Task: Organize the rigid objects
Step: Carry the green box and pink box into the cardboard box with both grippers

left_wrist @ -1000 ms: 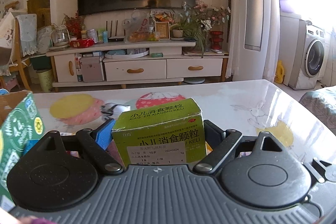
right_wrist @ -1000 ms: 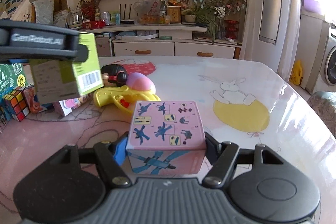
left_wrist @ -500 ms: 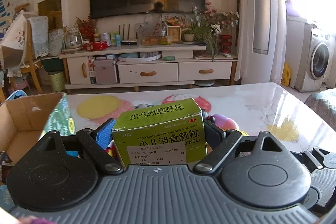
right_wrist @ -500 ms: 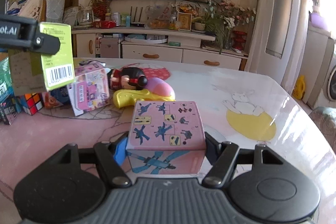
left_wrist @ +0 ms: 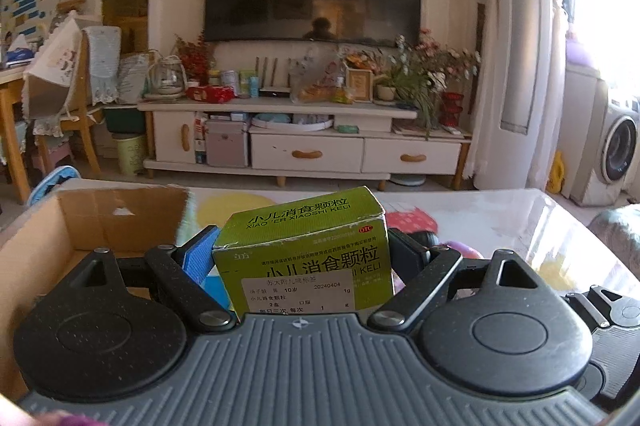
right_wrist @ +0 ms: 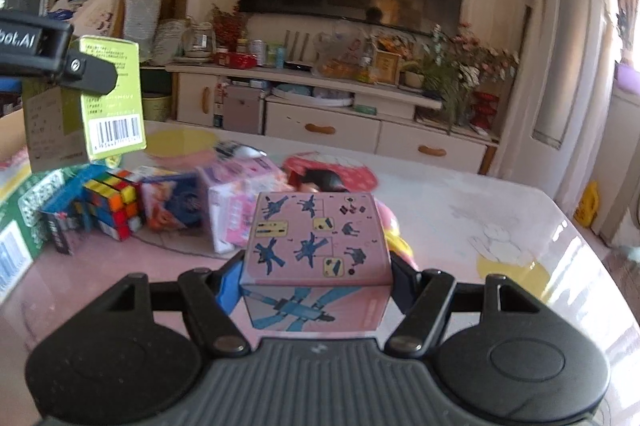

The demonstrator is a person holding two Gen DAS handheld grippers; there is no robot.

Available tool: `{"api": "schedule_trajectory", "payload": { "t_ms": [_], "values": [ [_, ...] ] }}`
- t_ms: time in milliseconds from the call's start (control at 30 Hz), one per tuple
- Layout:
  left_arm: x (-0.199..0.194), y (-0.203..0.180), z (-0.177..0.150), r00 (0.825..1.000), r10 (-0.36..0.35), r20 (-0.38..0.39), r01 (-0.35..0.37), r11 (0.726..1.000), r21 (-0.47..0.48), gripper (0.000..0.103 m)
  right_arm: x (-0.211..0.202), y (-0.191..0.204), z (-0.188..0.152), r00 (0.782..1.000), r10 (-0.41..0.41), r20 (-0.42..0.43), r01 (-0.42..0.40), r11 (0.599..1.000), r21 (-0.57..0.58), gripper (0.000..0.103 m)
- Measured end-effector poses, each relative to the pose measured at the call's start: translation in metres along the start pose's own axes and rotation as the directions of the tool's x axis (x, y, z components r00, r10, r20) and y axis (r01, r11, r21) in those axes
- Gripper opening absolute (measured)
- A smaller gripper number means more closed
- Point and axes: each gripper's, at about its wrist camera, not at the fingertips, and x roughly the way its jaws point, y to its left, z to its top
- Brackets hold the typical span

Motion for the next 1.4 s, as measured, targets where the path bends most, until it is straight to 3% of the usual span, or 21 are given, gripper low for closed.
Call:
{"api": "schedule_trajectory", "payload": {
  "t_ms": [367, 700, 800, 1000, 1400],
  "values": [
    [-0.021, 0.087, 0.027, 0.993, 0.111, 0.037, -0.105, 0.986, -0.128, 0.103, -0.011, 0.074, 0.062, 0.984, 0.145, 0.099, -0.134, 0.984, -0.116, 0.07],
    [-0.017, 0.158, 0.034, 0.969, 0.242, -0.046, -0.246, 0.94, -0.235, 0.103, -0.004, 0.152, 0.108, 0.927, 0.351, 0.131, -0.305, 0.911, -0.278, 0.07],
    [-0.013, 0.172, 0.032, 0.961, 0.263, -0.081, -0.275, 0.927, -0.256, 0.103, 0.005, 0.172, 0.11, 0.903, 0.417, 0.101, -0.364, 0.869, -0.334, 0.07],
    [-0.012, 0.182, 0.025, 0.944, 0.299, -0.141, -0.326, 0.91, -0.256, 0.103, 0.024, 0.201, 0.103, 0.884, 0.465, 0.038, -0.413, 0.817, -0.401, 0.07],
    [-0.015, 0.175, 0.011, 0.923, 0.306, -0.233, -0.361, 0.898, -0.252, 0.103, 0.024, 0.223, 0.086, 0.879, 0.476, 0.006, -0.416, 0.774, -0.478, 0.073]
  ]
}}
